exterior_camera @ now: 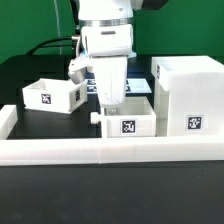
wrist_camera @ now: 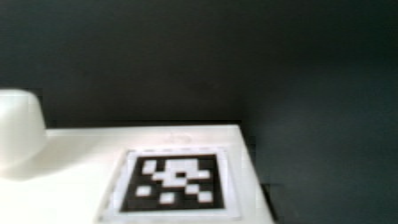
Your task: Assemble drawer
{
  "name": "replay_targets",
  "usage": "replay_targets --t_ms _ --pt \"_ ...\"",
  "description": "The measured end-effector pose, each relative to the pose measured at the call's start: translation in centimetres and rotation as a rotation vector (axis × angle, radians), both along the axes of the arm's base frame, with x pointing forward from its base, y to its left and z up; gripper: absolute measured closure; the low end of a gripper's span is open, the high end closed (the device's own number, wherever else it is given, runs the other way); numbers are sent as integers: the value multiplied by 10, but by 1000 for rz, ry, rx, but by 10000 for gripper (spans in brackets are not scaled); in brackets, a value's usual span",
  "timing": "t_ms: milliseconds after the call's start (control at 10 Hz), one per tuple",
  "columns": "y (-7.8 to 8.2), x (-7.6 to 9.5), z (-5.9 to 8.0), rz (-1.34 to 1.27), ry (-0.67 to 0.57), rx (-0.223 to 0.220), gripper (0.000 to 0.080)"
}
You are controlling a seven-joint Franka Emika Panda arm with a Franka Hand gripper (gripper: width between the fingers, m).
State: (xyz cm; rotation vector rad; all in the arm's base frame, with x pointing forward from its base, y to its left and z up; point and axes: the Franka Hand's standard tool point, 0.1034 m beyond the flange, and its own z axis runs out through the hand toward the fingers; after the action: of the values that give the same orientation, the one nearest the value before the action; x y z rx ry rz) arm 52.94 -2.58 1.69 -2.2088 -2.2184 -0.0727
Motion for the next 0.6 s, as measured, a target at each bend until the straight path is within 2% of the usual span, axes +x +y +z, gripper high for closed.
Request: replay_targets --t_ms 300,600 --pt "14 3 0 24 -2 -5 757" --pt "15 1 -2 23 1 -4 757"
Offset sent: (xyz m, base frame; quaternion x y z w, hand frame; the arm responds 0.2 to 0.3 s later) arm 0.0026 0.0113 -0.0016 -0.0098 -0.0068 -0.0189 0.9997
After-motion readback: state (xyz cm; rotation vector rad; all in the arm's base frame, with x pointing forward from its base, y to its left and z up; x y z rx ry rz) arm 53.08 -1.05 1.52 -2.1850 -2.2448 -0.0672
